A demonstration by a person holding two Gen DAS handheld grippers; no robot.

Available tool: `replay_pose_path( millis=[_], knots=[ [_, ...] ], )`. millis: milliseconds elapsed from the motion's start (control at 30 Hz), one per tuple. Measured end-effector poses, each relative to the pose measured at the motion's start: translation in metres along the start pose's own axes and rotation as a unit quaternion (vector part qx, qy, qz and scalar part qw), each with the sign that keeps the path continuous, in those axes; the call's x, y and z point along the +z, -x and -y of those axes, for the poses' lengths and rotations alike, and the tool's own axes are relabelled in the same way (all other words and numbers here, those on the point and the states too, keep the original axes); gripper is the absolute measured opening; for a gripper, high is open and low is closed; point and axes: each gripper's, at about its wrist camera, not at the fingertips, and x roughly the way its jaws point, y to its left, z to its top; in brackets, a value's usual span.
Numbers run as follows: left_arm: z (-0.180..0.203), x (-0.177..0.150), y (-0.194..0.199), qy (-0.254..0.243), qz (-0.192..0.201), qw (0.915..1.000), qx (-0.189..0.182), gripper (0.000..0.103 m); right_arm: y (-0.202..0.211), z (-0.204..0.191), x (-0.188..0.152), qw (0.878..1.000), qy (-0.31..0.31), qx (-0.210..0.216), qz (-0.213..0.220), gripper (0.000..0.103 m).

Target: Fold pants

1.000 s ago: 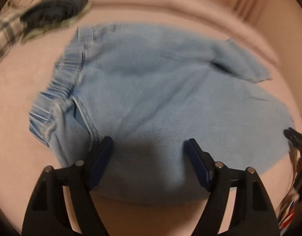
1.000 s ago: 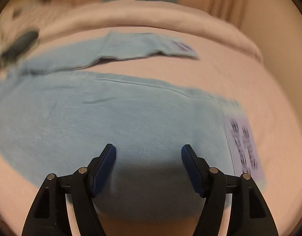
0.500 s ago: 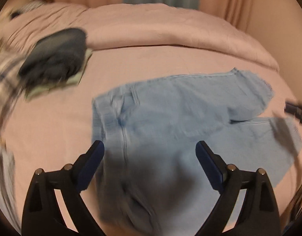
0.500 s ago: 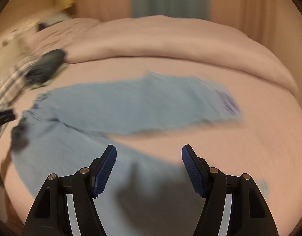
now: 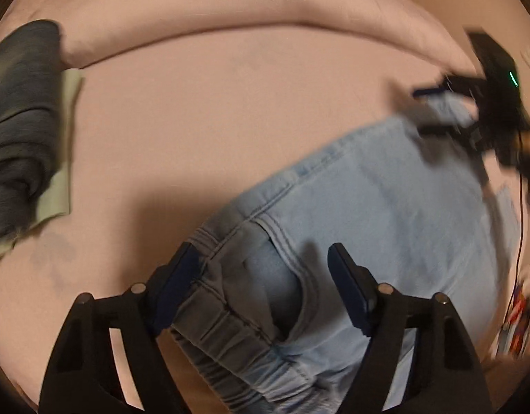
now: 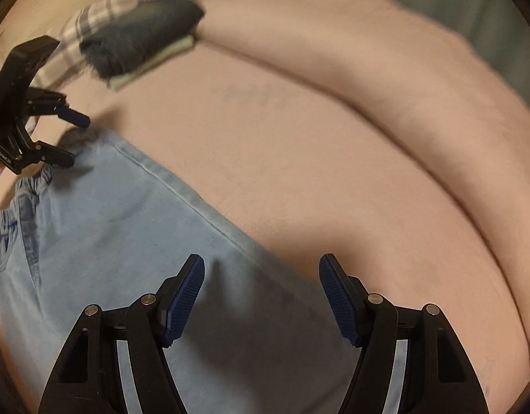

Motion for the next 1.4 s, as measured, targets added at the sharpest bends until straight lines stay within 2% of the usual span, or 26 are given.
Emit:
replay_pose_path(
  millis=[133, 167, 200, 233, 267, 300, 333, 400, 433, 533, 667, 700, 733, 767, 800, 833, 867, 933, 967, 1000, 1033, 1067, 1133, 1267, 1333, 1400],
  knots=[
    [0.006, 0.002, -0.013, -0.05, -0.034, 0.9981, 0.012, 0.066, -0.035, 0.009, 0.005, 0.996, 0.013, 0.038, -0.081, 0.069],
    [0.005, 0.001, -0.013, -0.055, -0.036, 0.9978, 0.011, 0.063, -0.035, 0.006, 0.005, 0.996, 0.025, 0.034, -0.08, 0.061],
    [0.005, 0.002, -0.011, -0.058, -0.034, 0.9977, 0.015, 0.047, -0.033, 0.0, 0.005, 0.995, 0.038, 0.043, -0.08, 0.041],
    [0.0, 0.001, -0.008, -0.053, -0.031, 0.9976, 0.031, 0.029, -0.03, -0.009, 0.004, 0.994, 0.056, 0.044, -0.079, 0.028],
    [-0.005, -0.001, -0.004, -0.04, -0.028, 0.9985, 0.025, 0.028, -0.027, -0.018, 0.002, 0.993, 0.079, 0.027, -0.078, 0.008],
    [-0.006, -0.002, 0.0, -0.032, -0.02, 0.9991, 0.018, 0.022, -0.027, -0.025, 0.0, 0.992, 0.095, 0.017, -0.081, 0.008],
    [-0.003, -0.004, 0.004, -0.036, -0.014, 0.9991, 0.016, 0.01, -0.025, -0.035, -0.002, 0.99, 0.118, 0.002, -0.081, 0.007],
    [0.012, -0.007, 0.008, -0.063, -0.001, 0.9976, 0.028, 0.005, -0.021, -0.038, 0.002, 0.99, 0.119, -0.018, -0.073, 0.007],
    [0.02, -0.008, 0.008, -0.077, 0.009, 0.9962, 0.04, 0.005, -0.019, -0.037, 0.006, 0.991, 0.118, -0.03, -0.063, 0.007],
    [0.019, -0.004, 0.001, -0.053, 0.016, 0.9969, 0.055, 0.005, -0.013, -0.027, 0.018, 0.995, 0.085, -0.051, -0.032, 0.007],
    [0.019, -0.001, -0.004, -0.033, 0.0, 0.9986, 0.042, 0.008, -0.045, -0.041, 0.009, 0.99, 0.094, -0.07, -0.072, 0.007],
    [0.02, 0.004, -0.003, -0.035, -0.001, 0.9987, 0.036, 0.012, -0.044, -0.042, 0.01, 0.991, 0.092, -0.067, -0.071, 0.007],
    [0.023, 0.005, 0.0, -0.04, 0.0, 0.9986, 0.034, 0.031, -0.041, -0.04, 0.013, 0.993, 0.084, -0.056, -0.068, 0.01],
    [0.025, 0.007, 0.003, -0.045, 0.008, 0.9981, 0.041, 0.045, -0.037, -0.037, 0.016, 0.994, 0.076, -0.046, -0.06, 0.021],
    [0.025, 0.009, 0.006, -0.044, 0.018, 0.998, 0.042, 0.075, -0.034, -0.033, 0.018, 0.996, 0.066, -0.04, -0.053, 0.042],
    [0.024, 0.01, 0.006, -0.042, 0.023, 0.9979, 0.043, 0.085, -0.03, -0.028, 0.02, 0.997, 0.051, -0.033, -0.047, 0.051],
    [0.024, 0.013, 0.006, -0.041, 0.028, 0.9981, 0.036, 0.082, -0.029, -0.025, 0.022, 0.998, 0.044, -0.031, -0.044, 0.06],
    [0.025, 0.014, 0.001, -0.042, 0.017, 0.9989, 0.013, 0.08, -0.032, -0.022, 0.026, 0.998, 0.037, -0.026, -0.047, 0.06],
    [0.028, 0.015, -0.01, -0.051, -0.007, 0.9987, 0.006, 0.079, -0.038, -0.021, 0.027, 0.998, 0.036, -0.024, -0.055, 0.06],
    [0.023, 0.018, -0.017, -0.06, -0.024, 0.9978, 0.011, 0.069, -0.043, -0.02, 0.028, 0.997, 0.038, -0.024, -0.064, 0.06],
    [0.026, 0.017, -0.03, -0.076, -0.05, 0.9956, 0.023, 0.053, -0.051, -0.02, 0.029, 0.996, 0.043, -0.023, -0.078, 0.06],
    [0.027, 0.014, -0.042, -0.089, -0.073, 0.9929, 0.03, 0.054, -0.06, -0.016, 0.04, 0.995, 0.046, -0.021, -0.086, 0.06],
    [0.026, 0.017, -0.043, -0.085, -0.069, 0.9939, 0.013, 0.051, -0.076, -0.018, 0.038, 0.993, 0.048, -0.012, -0.103, 0.06],
    [0.023, 0.015, -0.042, -0.068, -0.059, 0.9957, -0.021, 0.044, -0.085, -0.014, 0.038, 0.995, 0.033, 0.006, -0.096, 0.06],
    [0.025, 0.013, -0.042, -0.072, -0.049, 0.996, -0.017, 0.04, -0.072, 0.006, 0.02, 0.994, 0.036, 0.009, -0.098, 0.051],
    [0.023, 0.019, -0.036, -0.072, -0.038, 0.9967, -0.01, 0.039, -0.067, -0.001, 0.017, 0.994, 0.049, 0.013, -0.096, 0.023]
  ],
)
